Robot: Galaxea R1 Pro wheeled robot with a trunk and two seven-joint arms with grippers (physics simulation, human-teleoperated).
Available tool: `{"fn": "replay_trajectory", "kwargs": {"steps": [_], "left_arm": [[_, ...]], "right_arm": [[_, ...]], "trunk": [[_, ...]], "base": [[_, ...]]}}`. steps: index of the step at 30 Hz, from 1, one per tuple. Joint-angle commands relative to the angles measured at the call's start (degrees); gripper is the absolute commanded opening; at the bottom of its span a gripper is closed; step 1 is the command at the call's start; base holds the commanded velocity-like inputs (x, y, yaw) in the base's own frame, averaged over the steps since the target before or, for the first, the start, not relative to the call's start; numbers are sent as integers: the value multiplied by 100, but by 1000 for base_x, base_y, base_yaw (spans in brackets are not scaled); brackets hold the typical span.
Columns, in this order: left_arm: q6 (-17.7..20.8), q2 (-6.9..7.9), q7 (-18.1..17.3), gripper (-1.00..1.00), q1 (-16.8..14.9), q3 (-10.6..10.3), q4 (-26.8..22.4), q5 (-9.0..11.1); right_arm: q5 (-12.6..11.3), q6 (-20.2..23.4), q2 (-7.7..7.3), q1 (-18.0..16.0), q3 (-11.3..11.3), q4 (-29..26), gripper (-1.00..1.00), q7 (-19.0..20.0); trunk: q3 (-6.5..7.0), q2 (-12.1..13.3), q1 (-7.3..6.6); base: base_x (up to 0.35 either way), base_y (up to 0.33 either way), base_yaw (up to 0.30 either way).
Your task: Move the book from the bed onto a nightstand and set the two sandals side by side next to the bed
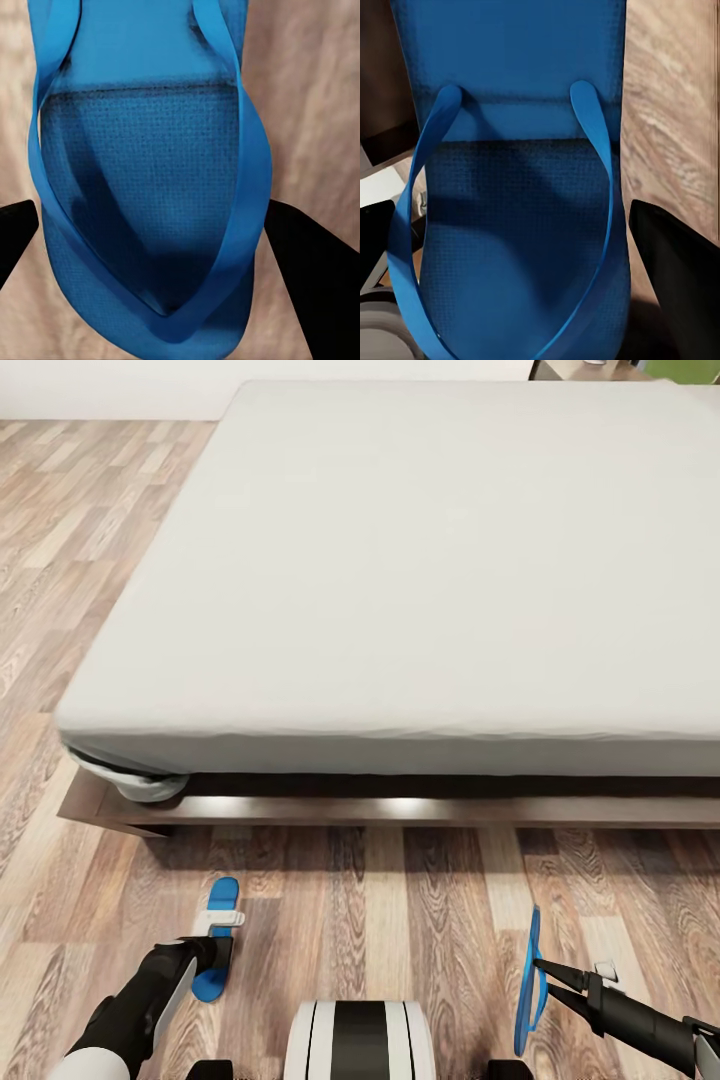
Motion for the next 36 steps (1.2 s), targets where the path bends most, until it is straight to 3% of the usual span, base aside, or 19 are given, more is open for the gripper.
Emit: {"fn": "replay_trajectory", "kwargs": {"steps": [1,6,16,21,36], "left_arm": [[30,-2,-29,-100,-1,15,-9,-19],[30,-3,-28,-100,-1,14,-9,-15],[30,-10,-28,-100,-1,15,-10,-14],[30,-10,-28,-100,-1,7,-9,-14],[-25,-10,-28,-100,-1,10,-16,-20]], "right_arm": [[-17,54,0,-2,-9,1,-100,15],[-17,54,0,-2,-10,1,-100,15],[-17,54,0,-2,-7,1,-100,15],[-17,54,0,-2,-6,1,-100,15],[-17,54,0,-2,-8,1,-100,15]], "trunk": [[-26,-3,1],[-137,-9,14],[-137,-9,14],[-247,-16,27],[-247,-16,27]], "base": [[0,0,0],[0,0,0],[0,0,0],[0,0,0],[0,0,0]]}}
